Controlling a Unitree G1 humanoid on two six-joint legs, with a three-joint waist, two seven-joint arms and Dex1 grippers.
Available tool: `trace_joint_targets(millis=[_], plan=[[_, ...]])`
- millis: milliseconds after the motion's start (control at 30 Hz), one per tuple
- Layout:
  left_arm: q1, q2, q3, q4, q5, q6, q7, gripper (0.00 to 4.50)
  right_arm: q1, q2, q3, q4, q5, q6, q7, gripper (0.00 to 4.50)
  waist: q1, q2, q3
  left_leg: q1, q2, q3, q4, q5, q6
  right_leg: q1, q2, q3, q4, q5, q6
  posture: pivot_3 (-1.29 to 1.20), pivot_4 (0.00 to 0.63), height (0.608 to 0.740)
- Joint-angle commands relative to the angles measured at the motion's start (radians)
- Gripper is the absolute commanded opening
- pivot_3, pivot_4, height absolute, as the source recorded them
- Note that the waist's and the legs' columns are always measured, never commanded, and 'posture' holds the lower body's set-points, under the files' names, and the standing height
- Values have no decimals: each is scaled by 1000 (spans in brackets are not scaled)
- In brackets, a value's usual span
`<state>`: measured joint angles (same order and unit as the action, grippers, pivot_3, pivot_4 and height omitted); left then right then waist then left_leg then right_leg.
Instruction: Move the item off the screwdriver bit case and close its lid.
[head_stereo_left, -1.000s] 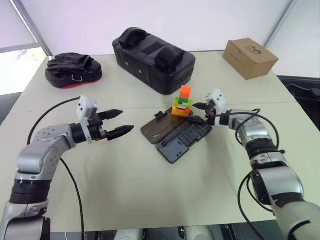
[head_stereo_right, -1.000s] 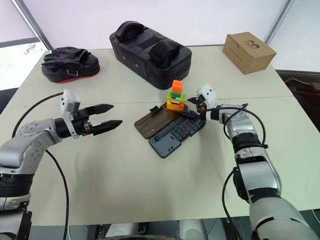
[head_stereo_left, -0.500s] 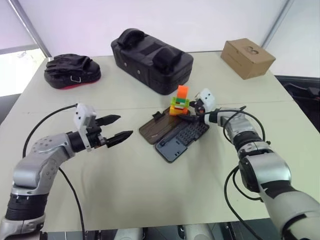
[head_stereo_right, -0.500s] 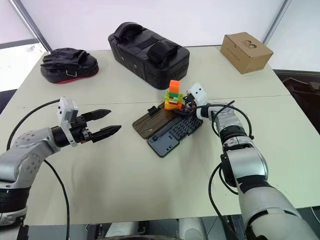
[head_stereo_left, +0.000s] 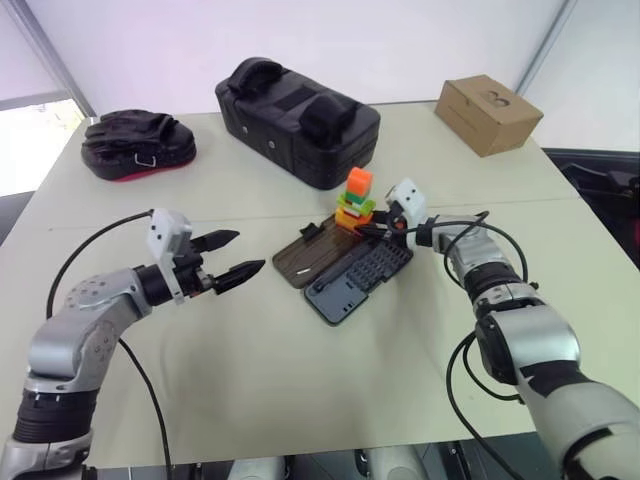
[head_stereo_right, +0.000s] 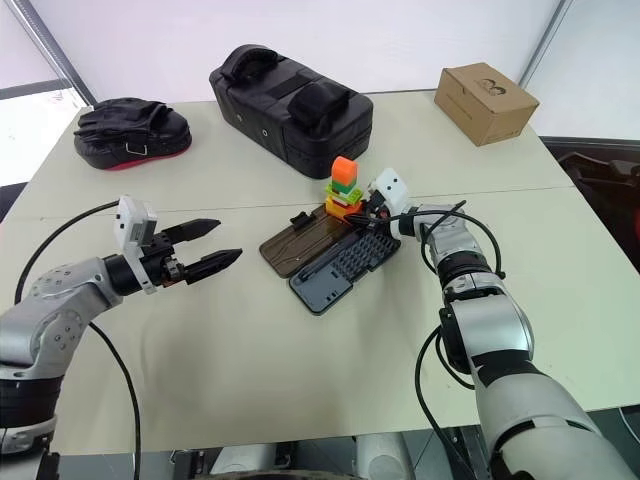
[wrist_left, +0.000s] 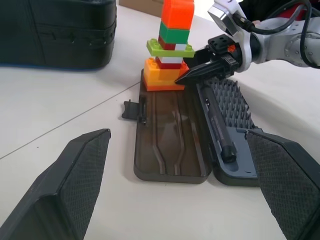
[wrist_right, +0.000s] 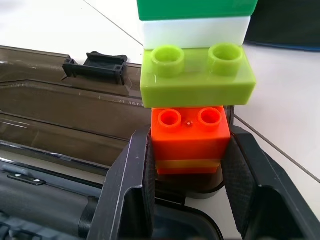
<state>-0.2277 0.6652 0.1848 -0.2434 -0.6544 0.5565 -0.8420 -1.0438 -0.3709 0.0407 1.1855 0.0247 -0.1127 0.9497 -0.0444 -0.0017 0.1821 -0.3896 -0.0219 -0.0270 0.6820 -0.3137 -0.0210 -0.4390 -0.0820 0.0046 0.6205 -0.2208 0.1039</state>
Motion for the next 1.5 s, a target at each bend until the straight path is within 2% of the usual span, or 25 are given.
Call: trace_joint_targets(millis=[33,267,400,533,700,1033,1233,1267,1433,1500], plan=[[4,-5,23,-11,5,-26,6,4500,-76,-25,-75,-22,45,-14,-53,1260,0,0,0,0,0,0,0,0,0,0,0,0,0,0,0,0,150,740],[-4,-2,-14,-83,-14,0,-23,4500,-58,-133,-150,-114,60,-4,-163,1260,9,0,0,-1,-1,0,0,0,0,0,0,0,0,0,0,0,150,740],[-34,-7,-56,-114,-10,7,-36,4500,56,-193,-181,-286,72,68,-212,1260,10,0,0,-1,-1,0,0,0,0,0,-1,1,-1,0,0,0,150,740],[-78,-23,-108,-132,-24,23,-50,4500,233,-266,-225,-479,69,175,-314,1260,25,0,0,-1,-1,0,0,0,0,0,-1,1,0,0,0,0,150,740],[-110,-50,-148,-84,0,8,-68,4500,289,-299,-214,-412,-12,148,-504,1260,19,0,0,2,-2,4,1,-2,3,0,0,4,3,0,0,0,150,740],[-91,-73,-141,-35,25,-12,-58,4500,177,-285,-203,-103,-50,84,-656,1260,0,0,0,13,-2,9,0,-4,7,6,3,10,8,0,0,0,150,740],[-69,-83,-133,-55,28,-12,-35,4500,135,-283,-238,-25,-11,105,-675,4215,0,0,0,15,-1,9,0,-4,8,9,2,11,7,0,0,0,150,740],[-67,-82,-131,-56,26,-11,-32,4500,129,-282,-243,-18,-7,110,-679,4441,0,0,0,15,-1,9,0,-4,8,9,2,11,7,0,0,0,150,740],[-52,-83,-123,-66,25,-14,-14,4500,123,-281,-226,-30,-24,143,-728,4441,0,0,0,16,0,9,0,-4,8,9,2,11,8,0,0,0,150,740],[-46,-79,-116,-70,27,-16,-8,4500,160,-295,-219,-120,-27,155,-723,4441,0,0,0,16,0,9,0,-4,8,9,2,11,7,0,0,0,150,740]])
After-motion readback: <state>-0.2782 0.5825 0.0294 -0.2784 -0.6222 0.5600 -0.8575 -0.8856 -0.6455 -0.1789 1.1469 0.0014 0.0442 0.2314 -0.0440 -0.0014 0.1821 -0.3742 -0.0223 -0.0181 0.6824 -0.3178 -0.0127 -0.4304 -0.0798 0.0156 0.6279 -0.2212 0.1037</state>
